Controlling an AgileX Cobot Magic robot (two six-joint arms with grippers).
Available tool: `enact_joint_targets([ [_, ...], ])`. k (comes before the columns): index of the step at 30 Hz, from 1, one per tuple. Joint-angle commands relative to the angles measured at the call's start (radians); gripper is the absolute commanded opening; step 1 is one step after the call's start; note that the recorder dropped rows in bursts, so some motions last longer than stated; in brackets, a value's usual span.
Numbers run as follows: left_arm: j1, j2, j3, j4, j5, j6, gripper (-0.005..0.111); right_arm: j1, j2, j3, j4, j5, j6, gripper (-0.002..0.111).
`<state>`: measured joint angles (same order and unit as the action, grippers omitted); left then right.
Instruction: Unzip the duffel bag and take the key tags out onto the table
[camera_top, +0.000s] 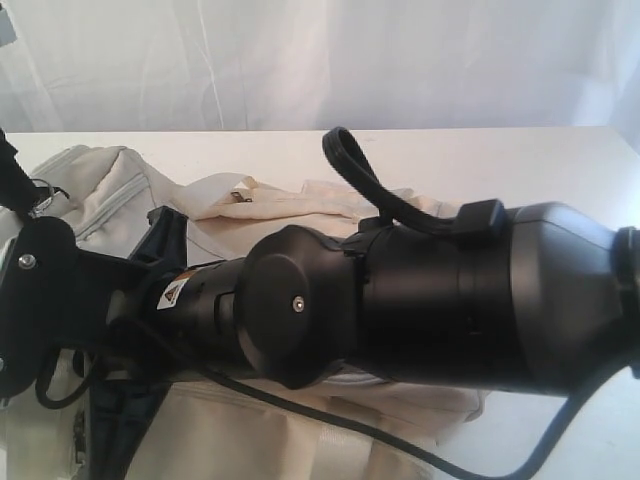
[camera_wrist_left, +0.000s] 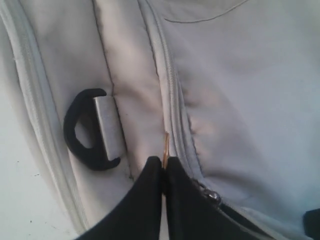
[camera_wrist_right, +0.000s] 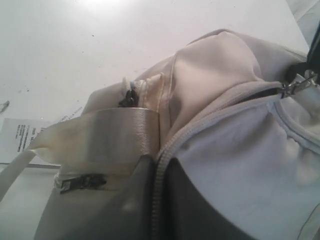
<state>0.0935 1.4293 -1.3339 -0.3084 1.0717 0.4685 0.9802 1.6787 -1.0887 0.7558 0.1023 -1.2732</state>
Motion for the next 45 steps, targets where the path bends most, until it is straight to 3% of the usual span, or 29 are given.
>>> enact_joint_targets([
  [1, 0.004, 0.027, -0.016, -0.02, -0.079, 0.032, 0.0, 0.008, -0.004, 0.008, -0.005, 0.084, 0.003, 0.0],
  [5, 0.004, 0.037, -0.016, -0.024, -0.09, 0.043, 0.0, 0.008, -0.002, 0.008, -0.005, 0.084, 0.022, 0.0],
  [11, 0.004, 0.0, -0.018, -0.055, 0.05, 0.044, 0.0, 0.008, -0.004, 0.002, 0.006, 0.084, 0.092, 0.003],
  [13, 0.004, -0.025, -0.018, -0.064, 0.057, 0.047, 0.0, 0.008, -0.01, -0.014, 0.006, 0.076, 0.132, 0.014],
  [16, 0.004, -0.059, -0.018, -0.066, 0.088, 0.054, 0.0, 0.008, -0.022, -0.053, 0.006, 0.076, 0.19, 0.044],
  [18, 0.004, -0.08, -0.018, -0.066, 0.11, 0.054, 0.0, 0.008, -0.022, -0.09, 0.006, 0.076, 0.233, 0.054],
  [23, 0.004, -0.116, -0.018, -0.076, 0.149, 0.056, 0.0, 0.006, 0.001, -0.162, -0.018, 0.083, 0.323, 0.05],
  [26, 0.004, -0.137, -0.018, -0.08, 0.149, 0.055, 0.0, 0.005, 0.037, -0.196, -0.104, 0.119, 0.478, 0.05],
  [32, 0.004, -0.174, -0.018, -0.101, 0.149, 0.073, 0.0, -0.002, 0.073, -0.308, -0.625, 0.284, 1.031, 0.049],
  [35, 0.004, -0.174, -0.018, -0.11, 0.149, 0.078, 0.0, -0.002, 0.079, -0.368, -0.794, 0.367, 1.171, 0.049],
  [43, 0.004, -0.174, -0.018, -0.11, 0.149, 0.082, 0.0, -0.002, 0.17, -0.393, -0.845, 0.404, 1.191, 0.049],
  [45, 0.004, -0.174, -0.018, -0.11, 0.149, 0.082, 0.0, -0.002, 0.176, -0.393, -0.845, 0.388, 1.191, 0.04],
])
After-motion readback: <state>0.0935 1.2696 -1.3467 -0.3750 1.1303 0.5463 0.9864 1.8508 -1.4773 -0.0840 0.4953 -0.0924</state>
